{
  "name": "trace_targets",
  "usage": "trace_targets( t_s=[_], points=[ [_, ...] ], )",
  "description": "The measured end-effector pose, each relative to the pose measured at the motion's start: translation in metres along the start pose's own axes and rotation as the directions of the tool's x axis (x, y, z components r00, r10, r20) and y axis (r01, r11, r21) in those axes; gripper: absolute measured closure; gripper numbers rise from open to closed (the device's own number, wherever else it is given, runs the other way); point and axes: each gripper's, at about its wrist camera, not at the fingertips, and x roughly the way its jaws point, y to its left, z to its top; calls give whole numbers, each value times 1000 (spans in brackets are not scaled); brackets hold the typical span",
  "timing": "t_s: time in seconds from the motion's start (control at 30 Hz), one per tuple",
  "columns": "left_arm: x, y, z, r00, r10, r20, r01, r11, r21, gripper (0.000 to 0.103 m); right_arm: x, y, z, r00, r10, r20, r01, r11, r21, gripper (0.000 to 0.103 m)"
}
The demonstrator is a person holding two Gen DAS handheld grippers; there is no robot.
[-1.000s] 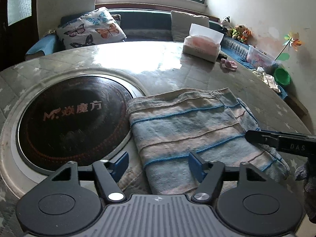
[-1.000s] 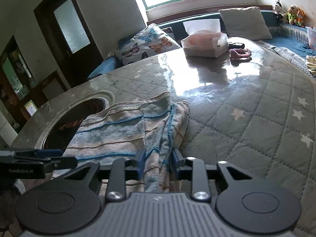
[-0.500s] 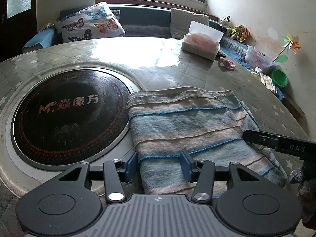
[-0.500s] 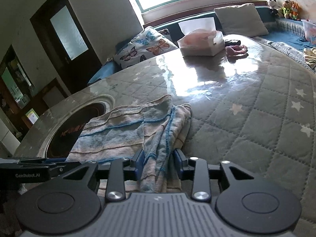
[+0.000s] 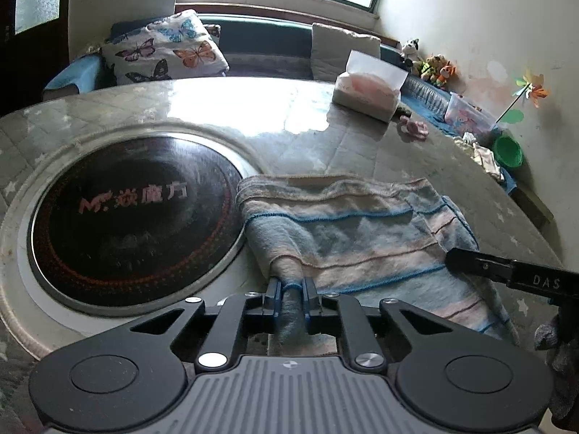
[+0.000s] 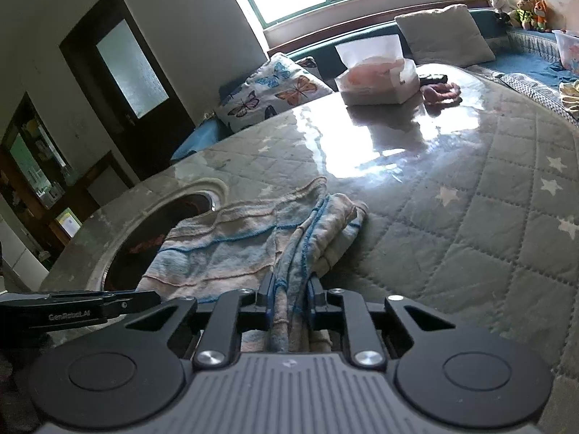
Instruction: Fold clothes
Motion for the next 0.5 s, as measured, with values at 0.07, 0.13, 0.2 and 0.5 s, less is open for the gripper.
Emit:
trace_targets(
  t_s=[0.07,0.13,0.2,0.5],
  points=[
    [-4,-3,5,1000,-3,14,2,1000,14,92,-3,4,4,1000,5,12,-5,1000,-10,88],
    [-8,-7,12,1000,-11,30,10,999,32,93,-7,8,10,1000,10,25,-9,1000,-26,88],
    [-11,-12,21,999,-16,50,14,999,52,93,-11,13,18,999,11,41,-9,999,-48,88],
    [-12,-35,63,992,-26,127,13,994,106,93,-32,28,60,990,-9,143,28,991,-131,89]
  ],
)
